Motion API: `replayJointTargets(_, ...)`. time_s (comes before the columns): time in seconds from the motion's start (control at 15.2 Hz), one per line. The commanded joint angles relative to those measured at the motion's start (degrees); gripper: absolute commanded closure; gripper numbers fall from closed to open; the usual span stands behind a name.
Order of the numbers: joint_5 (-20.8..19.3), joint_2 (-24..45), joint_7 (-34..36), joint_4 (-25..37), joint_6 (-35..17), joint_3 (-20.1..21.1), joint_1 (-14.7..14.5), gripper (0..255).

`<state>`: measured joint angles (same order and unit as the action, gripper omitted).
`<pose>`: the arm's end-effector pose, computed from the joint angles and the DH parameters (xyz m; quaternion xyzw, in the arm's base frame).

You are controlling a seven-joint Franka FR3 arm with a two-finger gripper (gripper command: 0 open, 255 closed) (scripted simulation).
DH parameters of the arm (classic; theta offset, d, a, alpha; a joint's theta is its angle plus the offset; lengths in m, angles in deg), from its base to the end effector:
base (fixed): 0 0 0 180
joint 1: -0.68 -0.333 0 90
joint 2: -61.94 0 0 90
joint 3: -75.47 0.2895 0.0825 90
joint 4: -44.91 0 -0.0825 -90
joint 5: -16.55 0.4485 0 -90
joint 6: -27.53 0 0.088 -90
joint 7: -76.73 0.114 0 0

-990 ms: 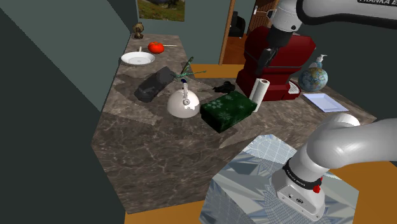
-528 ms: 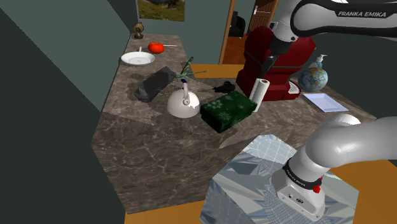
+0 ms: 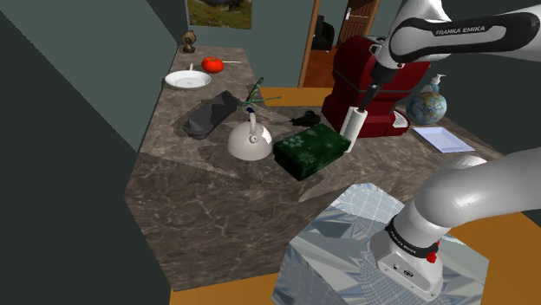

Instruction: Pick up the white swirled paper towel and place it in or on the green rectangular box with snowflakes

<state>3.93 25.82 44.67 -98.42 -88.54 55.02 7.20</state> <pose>0.4054 -0.2155 0.4446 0.9916 0.1117 0.0589 0.0289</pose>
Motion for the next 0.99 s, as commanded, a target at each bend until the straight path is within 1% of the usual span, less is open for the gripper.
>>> replayJointTargets(0.0, -0.57, 2.43, -2.87, 0.53, -2.17, -2.62, 0.25, 0)
replayJointTargets(0.33, 0.02, 10.82, -10.55, 3.54, -7.98, -9.67, -0.34, 0)
replayJointTargets(0.79, 0.59, 14.21, -11.25, 0.70, -14.10, -11.25, -0.93, 0)
replayJointTargets(0.92, 0.67, 14.52, -11.33, 0.49, -14.62, -11.39, -0.99, 0)
